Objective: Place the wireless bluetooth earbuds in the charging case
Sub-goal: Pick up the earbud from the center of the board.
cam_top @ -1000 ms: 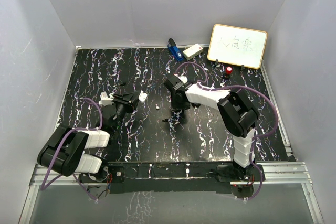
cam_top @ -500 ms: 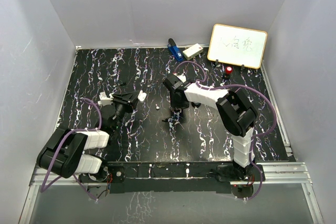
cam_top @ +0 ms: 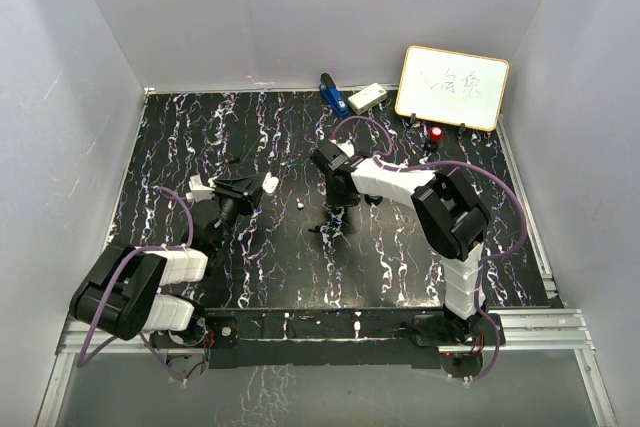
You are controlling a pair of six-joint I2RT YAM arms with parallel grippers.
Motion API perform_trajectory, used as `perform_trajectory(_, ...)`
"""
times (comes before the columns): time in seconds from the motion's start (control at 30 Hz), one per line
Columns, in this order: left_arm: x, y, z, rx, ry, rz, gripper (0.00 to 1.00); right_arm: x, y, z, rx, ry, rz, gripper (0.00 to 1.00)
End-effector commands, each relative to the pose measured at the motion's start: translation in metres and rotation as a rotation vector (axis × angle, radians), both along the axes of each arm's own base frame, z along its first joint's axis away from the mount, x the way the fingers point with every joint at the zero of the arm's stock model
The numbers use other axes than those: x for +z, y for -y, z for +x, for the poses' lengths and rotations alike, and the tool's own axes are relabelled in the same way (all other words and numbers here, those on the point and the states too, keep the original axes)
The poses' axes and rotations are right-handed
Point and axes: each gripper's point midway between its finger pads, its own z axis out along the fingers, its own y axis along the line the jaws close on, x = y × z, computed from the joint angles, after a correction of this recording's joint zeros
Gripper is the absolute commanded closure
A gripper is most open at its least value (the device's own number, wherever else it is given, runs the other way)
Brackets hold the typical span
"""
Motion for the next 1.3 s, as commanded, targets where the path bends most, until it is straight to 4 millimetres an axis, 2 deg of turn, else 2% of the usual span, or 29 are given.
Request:
perform_trajectory(0.0, 0.012, -0.001, -0.001, -0.003, 0.041, -0.006, 1.0, -0.024, 0.004, -0.01, 0.004, -0.06, -0.022, 0.72)
perform_trajectory(0.4, 0.012, -0.002, -0.001, 0.003, 0.041, -0.007, 1.0, -0.029, 0.008, -0.01, 0.001, -0.077, -0.026, 0.79)
perform_trajectory(0.67, 0.011, -0.002, 0.0, 0.003, 0.039, -0.007, 1.0, -0.027, 0.008, -0.008, 0.004, -0.068, -0.03, 0.9)
perform_trajectory(0.77, 0.011, -0.002, 0.0, 0.002, 0.039, -0.007, 1.0, -0.021, 0.007, -0.002, 0.019, -0.033, -0.028, 0.93)
perform_trajectory(0.87, 0.011, -0.001, 0.001, 0.001, 0.037, -0.004, 1.0, -0.002, 0.003, 0.013, 0.052, 0.056, -0.008, 0.94)
perform_trajectory(1.07, 0.014, 0.005, 0.005, -0.025, 0.037, -0.011, 1.0, 0.057, -0.01, 0.046, 0.138, 0.296, 0.06, 0.99)
perform_trajectory(1.27, 0.017, 0.015, 0.011, -0.062, 0.03, -0.028, 1.0, 0.105, -0.027, 0.063, 0.201, 0.482, 0.17, 1.0)
